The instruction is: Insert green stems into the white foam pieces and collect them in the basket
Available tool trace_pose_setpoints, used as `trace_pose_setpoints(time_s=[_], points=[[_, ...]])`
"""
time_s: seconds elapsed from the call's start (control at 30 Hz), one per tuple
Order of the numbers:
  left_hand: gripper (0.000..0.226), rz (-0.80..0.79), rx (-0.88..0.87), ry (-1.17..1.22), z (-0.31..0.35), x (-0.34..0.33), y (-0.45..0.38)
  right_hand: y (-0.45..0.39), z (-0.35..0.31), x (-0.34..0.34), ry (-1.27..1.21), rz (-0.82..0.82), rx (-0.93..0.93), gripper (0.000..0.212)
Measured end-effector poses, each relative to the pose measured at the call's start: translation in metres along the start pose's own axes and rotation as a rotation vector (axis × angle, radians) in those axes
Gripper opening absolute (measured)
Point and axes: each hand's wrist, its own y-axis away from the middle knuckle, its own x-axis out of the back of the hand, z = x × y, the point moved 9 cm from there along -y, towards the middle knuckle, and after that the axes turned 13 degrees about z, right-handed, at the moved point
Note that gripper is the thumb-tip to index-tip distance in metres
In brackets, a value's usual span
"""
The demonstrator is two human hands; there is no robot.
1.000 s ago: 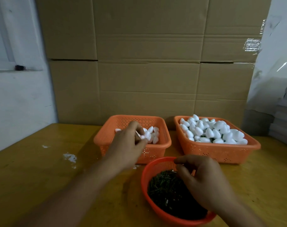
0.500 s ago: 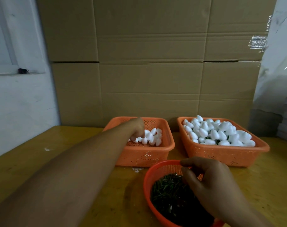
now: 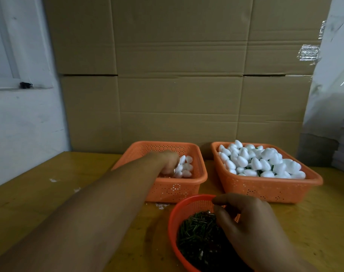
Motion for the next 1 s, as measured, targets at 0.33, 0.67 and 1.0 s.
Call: trace_pose_setpoints(time_s=[0.33,0.67,1.0], points=[[0.010,-0.004,-0.010,-0.036,-0.001,-0.005,-0.008,0.000,0.001,-0.002,0.012,-0.008,-0.002,0.012],[0.006,0.118,-0.017,0.169,0.003,0.020,-0.004,0.000,0.000,0.001,0.018,-0.004,0.006,0.013],[0.017,0.582,-0.162,0.685,0.026,0.097,0.080,0.001,-0.003,0.001,0.029,0.001,0.024,0.011]])
